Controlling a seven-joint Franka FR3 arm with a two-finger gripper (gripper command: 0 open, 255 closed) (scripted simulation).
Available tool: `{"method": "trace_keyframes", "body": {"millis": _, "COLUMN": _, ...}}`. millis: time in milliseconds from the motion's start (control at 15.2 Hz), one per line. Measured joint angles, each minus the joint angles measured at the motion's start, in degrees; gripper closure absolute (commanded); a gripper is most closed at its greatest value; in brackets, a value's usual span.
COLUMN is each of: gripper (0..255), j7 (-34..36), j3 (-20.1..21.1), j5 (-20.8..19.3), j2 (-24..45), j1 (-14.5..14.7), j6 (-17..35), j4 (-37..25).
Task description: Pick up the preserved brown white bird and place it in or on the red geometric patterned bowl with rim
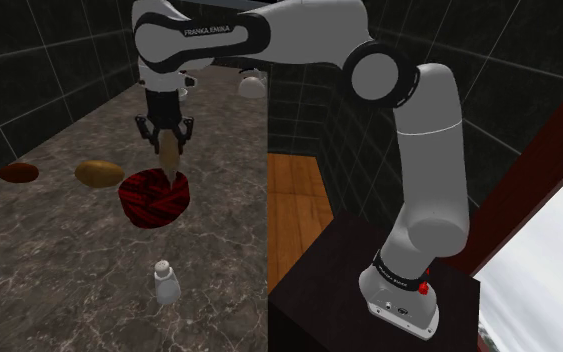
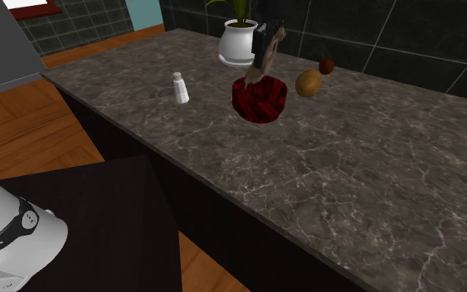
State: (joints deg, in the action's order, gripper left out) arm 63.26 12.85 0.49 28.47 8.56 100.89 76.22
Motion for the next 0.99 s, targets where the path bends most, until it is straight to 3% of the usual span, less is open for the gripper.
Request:
{"method": "trace_keyframes", "body": {"millis": 264, "gripper": 255, "j7": 3.3, "j3": 0.3, "j5": -1.5, "j2": 7.9, "j1": 3.7, "j6": -4.5, "j4": -12.7}}
{"method": "trace_keyframes", "body": {"millis": 462, "gripper": 255, "j7": 3.7, "j3": 0.1, "j5": -1.8, "j2": 9.2, "j1": 4.1, "j6": -3.4, "j4": -13.4}}
{"method": "trace_keyframes", "body": {"millis": 990, "gripper": 255, "j7": 3.5, "j3": 0.1, "j5": -1.8, "j2": 9.8, "j1": 4.0, "j6": 2.5, "j4": -7.5}}
